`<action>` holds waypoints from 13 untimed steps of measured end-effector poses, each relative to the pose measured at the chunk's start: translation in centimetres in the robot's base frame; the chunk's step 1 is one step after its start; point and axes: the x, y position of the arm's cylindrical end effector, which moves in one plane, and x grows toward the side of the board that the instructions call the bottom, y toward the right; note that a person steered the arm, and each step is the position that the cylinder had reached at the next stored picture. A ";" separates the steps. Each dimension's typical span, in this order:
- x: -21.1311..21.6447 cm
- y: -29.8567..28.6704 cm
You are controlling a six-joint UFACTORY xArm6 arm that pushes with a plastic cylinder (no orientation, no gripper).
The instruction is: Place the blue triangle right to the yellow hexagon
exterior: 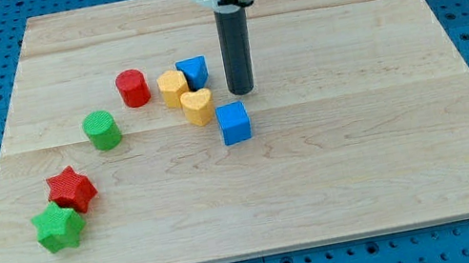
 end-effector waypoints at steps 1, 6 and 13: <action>2.7 0.0; -2.7 8.1; -6.9 -5.4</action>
